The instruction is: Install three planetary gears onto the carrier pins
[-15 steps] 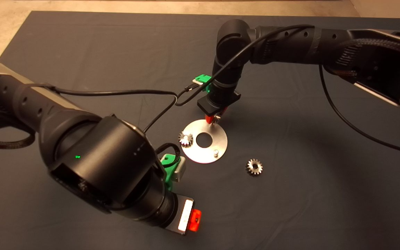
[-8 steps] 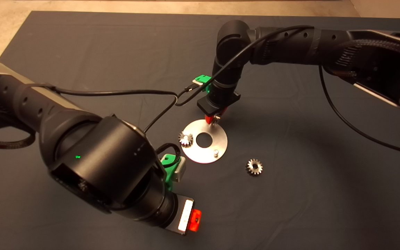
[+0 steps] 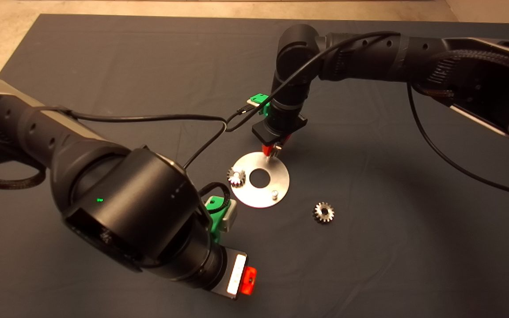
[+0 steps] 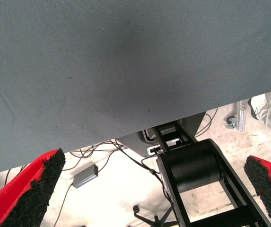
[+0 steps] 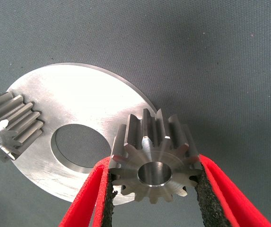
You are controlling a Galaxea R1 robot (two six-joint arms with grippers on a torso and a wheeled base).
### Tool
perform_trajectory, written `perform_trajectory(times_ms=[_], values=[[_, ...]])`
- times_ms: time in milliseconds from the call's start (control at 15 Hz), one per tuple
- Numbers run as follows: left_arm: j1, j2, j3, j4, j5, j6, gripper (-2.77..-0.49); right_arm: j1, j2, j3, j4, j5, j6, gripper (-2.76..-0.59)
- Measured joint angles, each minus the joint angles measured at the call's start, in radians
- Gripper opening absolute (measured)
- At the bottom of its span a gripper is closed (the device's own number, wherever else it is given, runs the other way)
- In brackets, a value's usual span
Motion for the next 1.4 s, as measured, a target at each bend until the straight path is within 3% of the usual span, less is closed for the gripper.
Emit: perform_trajectory(times_ms=[333, 1400], values=[[0.0, 0.0, 0.0, 0.0, 0.0, 0.0, -0.51, 0.0, 0.0, 0.003, 0.001, 0.012, 0.0, -2.31], [0.0, 0.0, 0.0, 0.0, 0.0, 0.0, -0.51, -0.006, 0.0, 0.034, 0.001, 0.018, 0.005, -2.31]])
